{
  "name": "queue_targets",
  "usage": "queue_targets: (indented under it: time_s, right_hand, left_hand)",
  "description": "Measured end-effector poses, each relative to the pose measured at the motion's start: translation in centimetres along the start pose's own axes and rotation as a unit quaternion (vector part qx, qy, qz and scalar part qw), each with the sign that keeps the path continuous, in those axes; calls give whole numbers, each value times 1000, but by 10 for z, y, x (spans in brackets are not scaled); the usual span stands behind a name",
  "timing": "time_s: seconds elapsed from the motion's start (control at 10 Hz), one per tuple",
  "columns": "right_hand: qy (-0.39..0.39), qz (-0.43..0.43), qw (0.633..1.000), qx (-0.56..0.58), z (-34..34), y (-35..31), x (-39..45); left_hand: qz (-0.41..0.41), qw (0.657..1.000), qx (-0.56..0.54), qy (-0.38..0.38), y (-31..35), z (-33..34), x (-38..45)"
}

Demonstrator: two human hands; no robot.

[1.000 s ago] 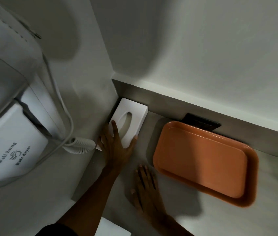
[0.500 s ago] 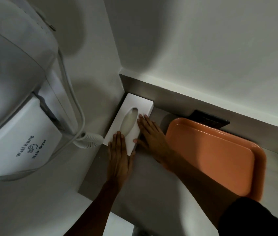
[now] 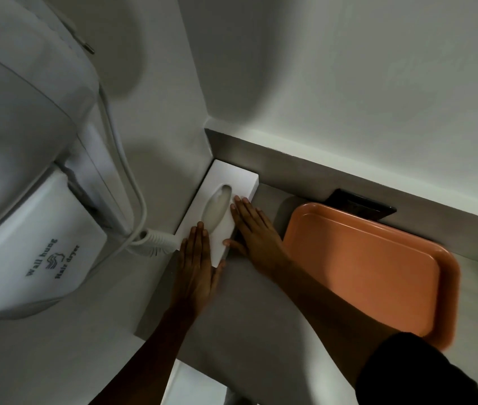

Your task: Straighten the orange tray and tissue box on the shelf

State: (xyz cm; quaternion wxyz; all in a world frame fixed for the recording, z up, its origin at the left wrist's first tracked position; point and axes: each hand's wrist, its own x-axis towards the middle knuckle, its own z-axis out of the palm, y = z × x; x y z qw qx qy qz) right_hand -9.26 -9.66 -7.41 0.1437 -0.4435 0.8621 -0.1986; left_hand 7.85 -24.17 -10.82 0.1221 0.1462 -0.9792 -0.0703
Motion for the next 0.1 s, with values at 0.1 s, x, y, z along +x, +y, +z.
queue_targets:
  time_s: [0.1]
  right_hand:
    - [24,34,998,43,3,-8,-11]
  left_hand:
    - [15,1000,-14,3,-5,1,-1]
